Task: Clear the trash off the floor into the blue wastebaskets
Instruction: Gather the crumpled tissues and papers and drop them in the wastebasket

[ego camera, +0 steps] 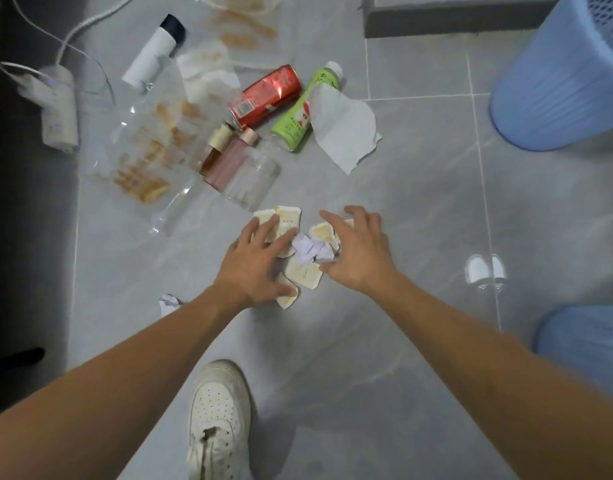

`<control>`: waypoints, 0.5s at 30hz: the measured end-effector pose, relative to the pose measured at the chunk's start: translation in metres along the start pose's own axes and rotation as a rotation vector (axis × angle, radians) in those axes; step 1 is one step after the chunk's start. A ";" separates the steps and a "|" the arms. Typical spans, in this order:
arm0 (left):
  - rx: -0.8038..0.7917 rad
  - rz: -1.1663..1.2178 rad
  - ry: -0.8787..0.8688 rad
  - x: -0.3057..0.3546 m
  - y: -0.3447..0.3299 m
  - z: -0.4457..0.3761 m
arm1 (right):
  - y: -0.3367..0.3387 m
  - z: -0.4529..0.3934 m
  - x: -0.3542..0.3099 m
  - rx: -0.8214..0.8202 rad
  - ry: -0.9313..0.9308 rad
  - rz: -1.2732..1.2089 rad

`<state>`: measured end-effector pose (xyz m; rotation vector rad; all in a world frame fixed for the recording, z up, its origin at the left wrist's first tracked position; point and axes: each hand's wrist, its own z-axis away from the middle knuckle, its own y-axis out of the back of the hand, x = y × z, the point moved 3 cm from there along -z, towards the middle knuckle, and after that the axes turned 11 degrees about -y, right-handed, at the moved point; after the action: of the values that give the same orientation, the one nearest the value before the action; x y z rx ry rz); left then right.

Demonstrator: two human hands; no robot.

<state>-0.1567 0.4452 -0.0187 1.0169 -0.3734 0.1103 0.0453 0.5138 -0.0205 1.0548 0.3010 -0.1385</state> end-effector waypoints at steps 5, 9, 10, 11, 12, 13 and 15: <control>0.133 0.016 0.042 -0.009 -0.012 0.022 | -0.015 0.010 -0.020 0.020 0.148 0.064; 0.106 -0.013 0.080 -0.022 -0.016 0.045 | -0.017 0.010 -0.012 0.059 0.180 0.056; 0.101 -0.021 0.082 -0.026 -0.017 0.050 | -0.017 0.010 -0.008 0.068 0.178 0.062; 0.110 -0.020 0.077 -0.028 -0.018 0.055 | -0.017 0.011 -0.003 0.069 0.173 0.064; 0.138 -0.015 0.067 -0.030 -0.019 0.058 | -0.016 0.011 0.002 0.069 0.166 0.059; 0.176 -0.011 0.057 -0.031 -0.020 0.061 | -0.015 0.012 0.008 0.072 0.159 0.049; 0.231 -0.006 0.051 -0.031 -0.025 0.064 | -0.013 0.015 0.019 0.088 0.152 0.016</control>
<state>-0.1952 0.3801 -0.0196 1.2408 -0.3158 0.1770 0.0622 0.4951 -0.0305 1.1576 0.4263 -0.0574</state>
